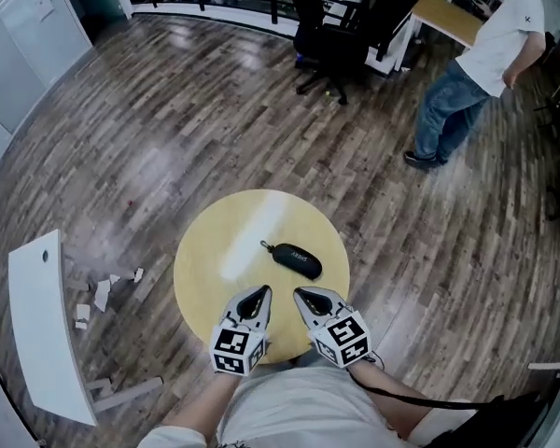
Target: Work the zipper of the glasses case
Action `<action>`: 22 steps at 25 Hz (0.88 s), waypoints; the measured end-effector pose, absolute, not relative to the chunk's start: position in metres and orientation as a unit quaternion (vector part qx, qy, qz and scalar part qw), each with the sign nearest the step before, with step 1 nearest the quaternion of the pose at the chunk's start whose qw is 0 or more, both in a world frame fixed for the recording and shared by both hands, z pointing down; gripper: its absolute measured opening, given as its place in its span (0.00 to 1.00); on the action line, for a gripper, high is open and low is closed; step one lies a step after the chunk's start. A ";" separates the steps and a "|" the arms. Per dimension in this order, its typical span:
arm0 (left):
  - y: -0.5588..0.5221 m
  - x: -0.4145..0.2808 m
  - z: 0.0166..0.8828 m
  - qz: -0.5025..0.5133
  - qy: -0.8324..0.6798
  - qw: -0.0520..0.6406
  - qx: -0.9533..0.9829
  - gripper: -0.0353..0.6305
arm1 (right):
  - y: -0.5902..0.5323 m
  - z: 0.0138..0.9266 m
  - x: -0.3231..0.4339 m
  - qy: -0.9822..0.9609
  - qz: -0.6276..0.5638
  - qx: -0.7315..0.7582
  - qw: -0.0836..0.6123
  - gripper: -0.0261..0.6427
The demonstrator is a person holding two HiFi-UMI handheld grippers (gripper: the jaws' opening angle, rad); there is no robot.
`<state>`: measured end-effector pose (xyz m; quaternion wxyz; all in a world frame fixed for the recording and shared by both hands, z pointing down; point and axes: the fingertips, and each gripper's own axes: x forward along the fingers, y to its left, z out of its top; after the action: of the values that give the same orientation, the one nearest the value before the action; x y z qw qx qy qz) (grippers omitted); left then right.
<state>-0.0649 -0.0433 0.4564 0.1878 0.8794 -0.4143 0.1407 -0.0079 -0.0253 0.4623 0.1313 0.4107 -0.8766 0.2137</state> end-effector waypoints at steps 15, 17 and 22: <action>-0.001 -0.128 0.405 0.067 -0.517 0.166 0.837 0.06 | 0.013 0.399 -0.089 -0.912 0.188 0.357 0.079 0.04; 0.000 -0.129 0.403 0.073 -0.516 0.159 0.839 0.06 | 0.012 0.397 -0.089 -0.910 0.189 0.361 0.075 0.04; -0.003 -0.130 0.398 0.067 -0.520 0.156 0.837 0.06 | 0.011 0.392 -0.082 -0.909 0.185 0.368 0.070 0.04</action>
<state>-0.1302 -0.0034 0.3985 0.1561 0.8373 -0.5196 0.0675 -0.0822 0.0110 0.3918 0.0695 0.3676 -0.9087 0.1852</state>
